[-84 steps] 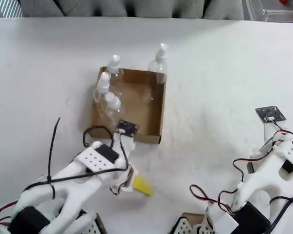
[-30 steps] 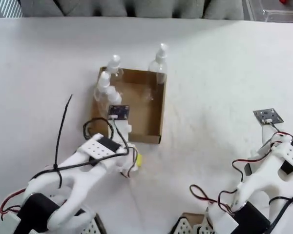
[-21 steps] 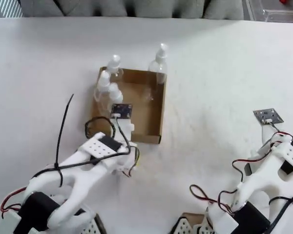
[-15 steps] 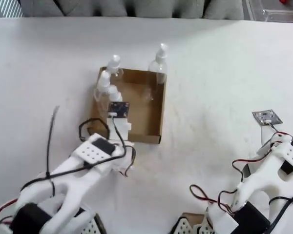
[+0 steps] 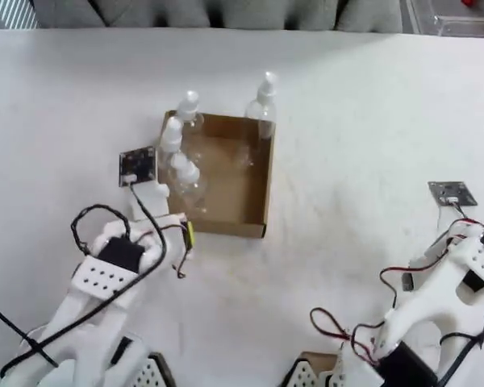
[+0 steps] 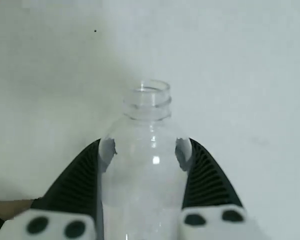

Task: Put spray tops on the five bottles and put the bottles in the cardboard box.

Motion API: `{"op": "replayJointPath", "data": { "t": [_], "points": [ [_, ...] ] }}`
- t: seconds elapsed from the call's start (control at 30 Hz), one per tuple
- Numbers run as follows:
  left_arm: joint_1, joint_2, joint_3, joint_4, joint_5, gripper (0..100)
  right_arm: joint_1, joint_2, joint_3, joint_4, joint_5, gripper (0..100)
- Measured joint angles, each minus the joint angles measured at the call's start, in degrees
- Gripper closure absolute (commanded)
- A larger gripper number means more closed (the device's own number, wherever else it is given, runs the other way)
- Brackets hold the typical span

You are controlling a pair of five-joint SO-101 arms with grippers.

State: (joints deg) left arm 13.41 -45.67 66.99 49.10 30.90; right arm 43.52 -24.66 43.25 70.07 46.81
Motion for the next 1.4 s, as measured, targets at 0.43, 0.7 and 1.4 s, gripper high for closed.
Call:
{"op": "replayJointPath", "data": {
  "t": [0.43,0.7,1.4],
  "points": [
    [-0.5,-0.2,1.4,0.0,-0.2,98,7.6,-3.0,2.6,-14.1,-0.3,98.0],
    [-0.5,-0.2,2.1,0.0,-3.6,98,8.0,13.2,2.6,-26.2,-0.2,79.7],
    [-0.5,-0.2,2.5,0.0,-4.5,98,9.4,20.6,-10.8,-10.1,2.8,74.4]
  ]
}}
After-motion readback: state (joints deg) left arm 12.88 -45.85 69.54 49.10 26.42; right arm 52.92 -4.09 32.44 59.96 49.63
